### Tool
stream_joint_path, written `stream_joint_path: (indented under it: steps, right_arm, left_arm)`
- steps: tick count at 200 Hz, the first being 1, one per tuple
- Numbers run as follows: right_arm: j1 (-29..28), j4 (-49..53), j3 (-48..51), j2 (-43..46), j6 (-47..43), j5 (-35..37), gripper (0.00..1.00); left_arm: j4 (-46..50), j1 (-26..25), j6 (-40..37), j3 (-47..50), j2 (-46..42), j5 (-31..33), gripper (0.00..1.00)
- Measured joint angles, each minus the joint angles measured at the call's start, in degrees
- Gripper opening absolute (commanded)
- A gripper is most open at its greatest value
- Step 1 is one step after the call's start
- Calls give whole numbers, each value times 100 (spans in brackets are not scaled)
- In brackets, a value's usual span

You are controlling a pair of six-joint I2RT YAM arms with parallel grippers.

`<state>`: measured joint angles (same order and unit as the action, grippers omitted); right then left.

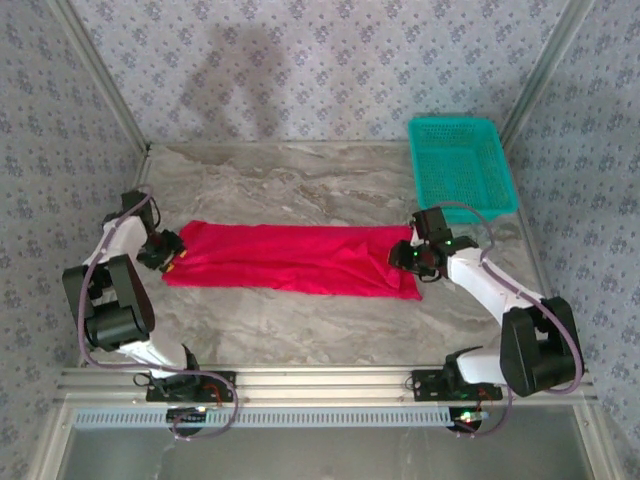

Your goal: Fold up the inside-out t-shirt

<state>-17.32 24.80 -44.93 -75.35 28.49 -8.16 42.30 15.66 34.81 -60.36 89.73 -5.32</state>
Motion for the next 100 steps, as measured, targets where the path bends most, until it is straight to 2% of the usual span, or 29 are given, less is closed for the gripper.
stream_joint_path:
  steps: [27, 49, 84, 100]
  right_arm:
    - [-549, 33, -498, -101, -101, 284, 54]
    - [-1010, -46, -1115, -675, -286, 402, 57]
    - [-1342, 9, -1974, -2087, -555, 586, 58]
    - [-1421, 81, -2114, -2463, -627, 706, 58]
  left_arm:
    - [-232, -267, 70, 15, -654, 205, 41]
    - [-485, -575, 118, 15, -1102, 192, 41]
    - [-614, -640, 133, 15, -953, 87, 39]
    - [-619, -636, 144, 28, -820, 42, 38]
